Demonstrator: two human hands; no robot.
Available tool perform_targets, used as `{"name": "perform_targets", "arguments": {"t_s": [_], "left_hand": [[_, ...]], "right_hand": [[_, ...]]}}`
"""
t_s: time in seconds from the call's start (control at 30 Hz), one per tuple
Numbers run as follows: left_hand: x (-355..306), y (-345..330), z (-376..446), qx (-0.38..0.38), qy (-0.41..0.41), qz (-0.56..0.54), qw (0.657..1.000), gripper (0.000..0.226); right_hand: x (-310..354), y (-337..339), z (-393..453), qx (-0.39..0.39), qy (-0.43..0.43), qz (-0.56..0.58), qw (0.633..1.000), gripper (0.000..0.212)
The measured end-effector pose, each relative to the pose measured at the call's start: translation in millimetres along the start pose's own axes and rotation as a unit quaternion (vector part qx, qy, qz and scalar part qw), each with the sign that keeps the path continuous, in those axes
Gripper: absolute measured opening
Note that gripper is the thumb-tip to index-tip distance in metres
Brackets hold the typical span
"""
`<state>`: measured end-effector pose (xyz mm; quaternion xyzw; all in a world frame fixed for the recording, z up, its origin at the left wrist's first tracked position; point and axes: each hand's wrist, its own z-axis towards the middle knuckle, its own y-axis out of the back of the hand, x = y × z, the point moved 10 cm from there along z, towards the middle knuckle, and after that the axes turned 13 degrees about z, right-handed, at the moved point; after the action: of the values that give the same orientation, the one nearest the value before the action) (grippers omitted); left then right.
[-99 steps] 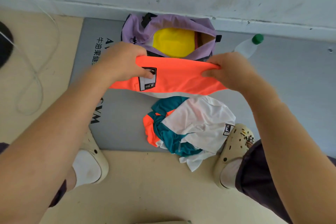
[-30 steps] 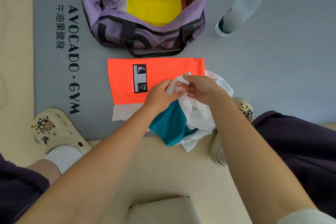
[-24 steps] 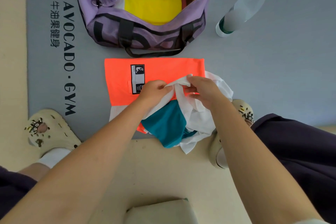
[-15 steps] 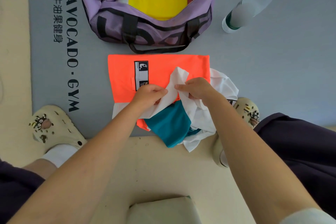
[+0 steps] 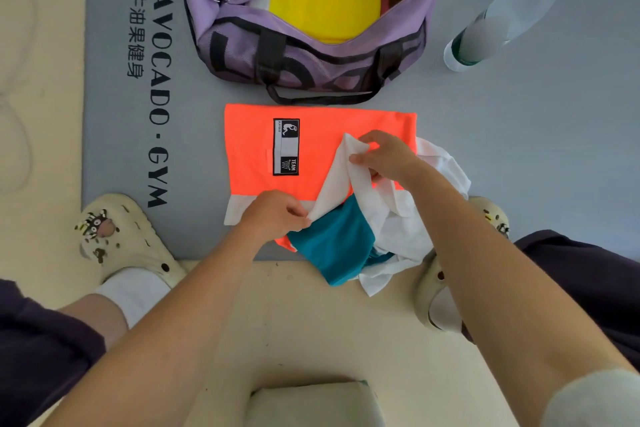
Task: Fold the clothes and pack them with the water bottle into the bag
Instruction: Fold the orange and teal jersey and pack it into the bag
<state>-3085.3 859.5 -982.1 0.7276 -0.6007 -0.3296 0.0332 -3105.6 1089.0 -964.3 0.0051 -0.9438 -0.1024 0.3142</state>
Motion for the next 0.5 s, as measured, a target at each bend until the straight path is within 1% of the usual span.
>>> {"name": "perform_targets", "arguments": {"t_s": [0.03, 0.1, 0.13, 0.23, 0.3, 0.37, 0.4, 0.43, 0.47, 0.5], "left_hand": [[-1.7, 5.1, 0.4, -0.007, -0.006, 0.011, 1.000, 0.006], [-11.5, 25.1, 4.0, -0.051, -0.029, 0.053, 0.997, 0.009], [-16.2, 36.9, 6.6, -0.070, -0.036, 0.049, 0.996, 0.009], [-29.2, 81.0, 19.4, -0.118, -0.032, -0.017, 0.992, 0.012], [-43.3, 122.6, 25.6, -0.202, -0.039, -0.014, 0.978, 0.009], [-58.2, 158.5, 19.1, -0.316, -0.061, 0.004, 0.947, 0.005], [-63.0, 166.7, 13.2, -0.358, -0.070, 0.013, 0.931, 0.009], [-63.7, 168.1, 7.9, -0.382, -0.069, 0.022, 0.921, 0.013], [-57.9, 163.9, 4.0, -0.395, -0.051, 0.028, 0.917, 0.015], [-46.9, 153.7, 1.8, -0.391, -0.013, 0.035, 0.920, 0.020]], "right_hand": [[1.1, 1.8, 2.0, 0.000, -0.007, 0.003, 1.000, 0.032], [5.8, 10.5, 3.8, -0.006, -0.007, 0.028, 1.000, 0.026], [10.3, 16.8, 3.8, -0.011, 0.000, 0.051, 0.999, 0.024], [29.5, 38.4, 4.0, -0.040, 0.036, 0.143, 0.988, 0.018], [41.7, 48.3, 6.8, -0.056, 0.053, 0.224, 0.972, 0.015], [49.8, 53.3, 9.8, -0.074, 0.059, 0.266, 0.959, 0.021], [51.2, 55.6, 10.3, -0.090, 0.060, 0.260, 0.960, 0.026], [51.4, 57.0, 9.6, -0.107, 0.060, 0.242, 0.962, 0.032], [49.2, 57.9, 8.9, -0.118, 0.058, 0.226, 0.965, 0.038], [44.8, 57.8, 8.4, -0.126, 0.054, 0.215, 0.967, 0.042]]}}
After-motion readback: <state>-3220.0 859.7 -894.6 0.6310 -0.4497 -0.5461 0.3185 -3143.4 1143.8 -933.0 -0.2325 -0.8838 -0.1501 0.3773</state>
